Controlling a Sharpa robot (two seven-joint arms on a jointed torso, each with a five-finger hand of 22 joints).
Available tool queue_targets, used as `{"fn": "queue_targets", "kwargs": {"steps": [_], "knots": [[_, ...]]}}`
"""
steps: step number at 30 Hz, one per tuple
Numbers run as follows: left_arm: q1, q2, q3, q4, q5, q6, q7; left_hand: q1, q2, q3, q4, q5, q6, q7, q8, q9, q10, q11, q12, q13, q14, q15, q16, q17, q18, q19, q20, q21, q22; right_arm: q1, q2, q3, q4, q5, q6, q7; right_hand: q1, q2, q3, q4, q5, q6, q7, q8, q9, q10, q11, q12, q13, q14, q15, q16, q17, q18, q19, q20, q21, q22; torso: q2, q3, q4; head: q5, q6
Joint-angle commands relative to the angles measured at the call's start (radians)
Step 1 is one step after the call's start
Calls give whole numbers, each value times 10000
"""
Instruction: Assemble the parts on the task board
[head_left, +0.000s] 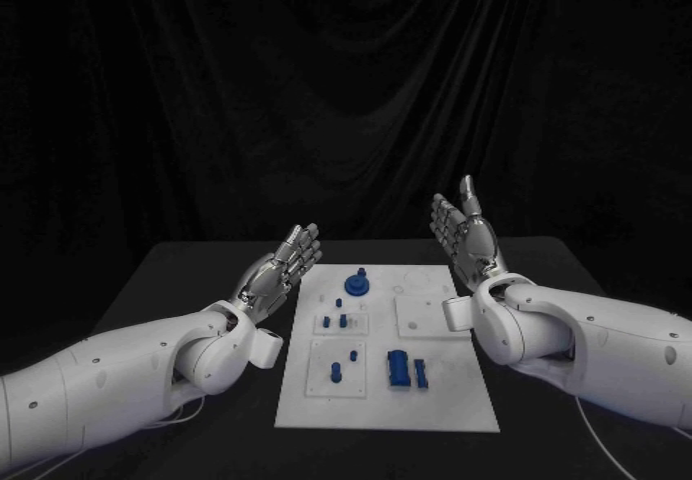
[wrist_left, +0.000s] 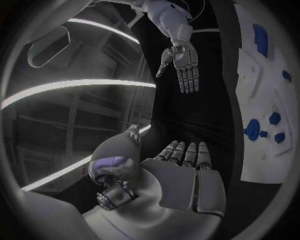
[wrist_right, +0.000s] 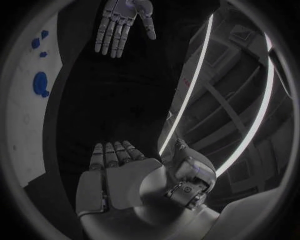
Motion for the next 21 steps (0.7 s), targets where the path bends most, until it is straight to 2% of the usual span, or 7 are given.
{"fn": "queue_targets", "kwargs": {"steps": [1,5,6,8,9,14,21], "knots": [[-6,81,205,240,641,-2469,-425,-1814,-418,625,-415,-465,-228,14,-48,-16,-78,27,-35,-10,-4,-104,-37,-17,-443,-6,-107,-36,-10,-124,167,147,-82,1026,-1348,280,-62,11,25,1,-35,-47,-8,-35,-9,-35,-3,-35,-10,-4,-52,-34,-9,-71,-4,-51,-35,-10,5,32,-113,-14,498],[-10,165,507,489,900,-3732,-665,-2348,-540,625,-557,-599,-228,14,-48,-16,-78,27,-35,-10,-4,-104,-37,-17,-443,-6,-107,-36,-10,-150,220,195,-96,1082,-1418,290,-62,11,25,1,-35,-47,-8,-35,-9,-35,-3,-35,-10,-4,-52,-34,-9,-71,-4,-51,-35,-10,7,43,-153,-22,779],[-10,185,581,551,965,-4045,-724,-2483,-1268,625,-1270,-635,-228,14,-48,-16,-78,27,-35,-10,-4,-104,-37,-17,-443,-6,-107,-36,-10,-150,220,195,-96,1082,-1418,290,-62,11,25,1,-35,-47,-8,-35,-9,-35,-3,-35,-10,-4,-52,-34,-9,-71,-4,-51,-35,-10,7,45,-160,-24,825],[-12,222,715,661,1079,-4605,-830,-2679,-1268,625,-1270,-686,-228,14,-48,-16,-78,27,-35,-10,-4,-104,-37,-17,-443,-6,-107,-36,-10,-150,220,195,-96,1082,-1418,290,-62,11,25,1,-35,-47,-8,-35,-9,-35,-3,-35,-10,-4,-52,-34,-9,-71,-4,-51,-35,-10,8,47,-169,-25,886],[-13,239,774,711,1130,-4854,-878,-2774,-1268,625,-1270,-1400,-228,14,-48,-16,-78,27,-35,-10,-4,-104,-37,-17,-443,-6,-107,-36,-10,-150,220,195,-96,1082,-1418,290,-62,11,25,1,-35,-47,-8,-35,-9,-35,-3,-35,-10,-4,-52,-34,-9,-71,-4,-51,-35,-10,8,48,-171,-26,901],[-15,304,1011,906,1334,-5845,-1066,-3320,-1268,625,-1270,-1400,-228,14,-48,-16,-78,27,-35,-10,-4,-104,-37,-17,-443,-6,-107,-36,-10,-150,220,195,-96,1082,-1418,290,-62,11,25,1,-35,-47,-8,-35,-9,-35,-3,-35,-10,-4,-52,-34,-9,-71,-4,-51,-35,-10,8,48,-172,-26,906],[-16,330,1103,983,1413,-6233,-1140,-3881,-1268,625,-1270,-1400,-228,14,-48,-16,-78,27,-35,-10,-4,-104,-37,-17,-443,-6,-107,-36,-10,-150,220,195,-96,1082,-1418,290,-62,11,25,1,-35,-47,-8,-35,-9,-35,-3,-35,-10,-4,-52,-34,-9,-71,-4,-51,-35,-10,8,48,-172,-26,906]]}}
